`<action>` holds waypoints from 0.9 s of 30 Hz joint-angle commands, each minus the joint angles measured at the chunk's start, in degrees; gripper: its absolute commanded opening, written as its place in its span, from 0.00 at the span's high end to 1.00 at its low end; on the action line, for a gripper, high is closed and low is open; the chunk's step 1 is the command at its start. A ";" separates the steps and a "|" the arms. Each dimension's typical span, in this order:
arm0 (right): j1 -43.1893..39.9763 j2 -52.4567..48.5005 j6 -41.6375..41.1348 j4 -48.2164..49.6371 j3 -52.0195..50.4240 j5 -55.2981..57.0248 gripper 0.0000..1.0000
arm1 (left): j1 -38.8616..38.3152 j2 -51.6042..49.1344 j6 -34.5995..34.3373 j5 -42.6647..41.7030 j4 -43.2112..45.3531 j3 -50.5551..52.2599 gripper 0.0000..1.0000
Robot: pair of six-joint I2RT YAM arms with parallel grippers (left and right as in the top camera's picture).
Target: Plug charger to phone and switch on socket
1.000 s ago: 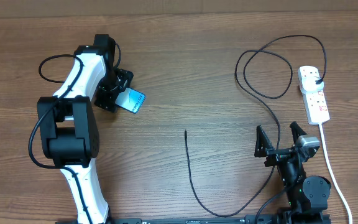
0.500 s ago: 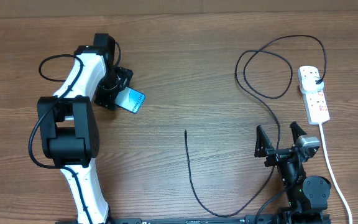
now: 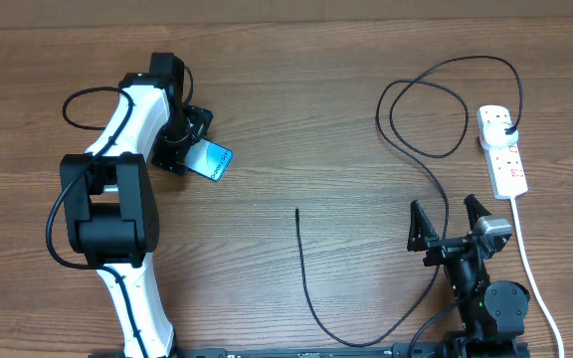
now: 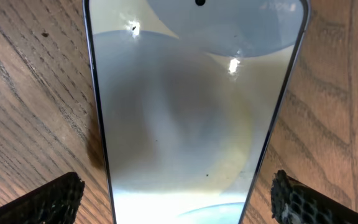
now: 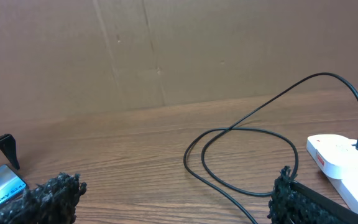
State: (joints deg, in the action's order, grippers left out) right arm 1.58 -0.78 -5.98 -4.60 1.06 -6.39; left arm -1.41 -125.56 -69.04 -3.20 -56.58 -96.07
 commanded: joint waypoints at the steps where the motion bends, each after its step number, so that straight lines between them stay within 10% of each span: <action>1: 0.33 0.61 -0.02 0.20 -0.61 0.79 0.00 | -0.11 -0.76 -0.85 0.85 0.07 1.14 0.00; 27: 0.33 0.61 -0.02 0.20 -0.61 0.79 0.00 | -0.11 -0.79 -3.41 1.70 0.07 1.53 0.00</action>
State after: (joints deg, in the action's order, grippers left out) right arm 1.61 -0.78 -5.98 -4.60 1.06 -6.37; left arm -1.41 -125.69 -70.85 -2.33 -56.55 -95.11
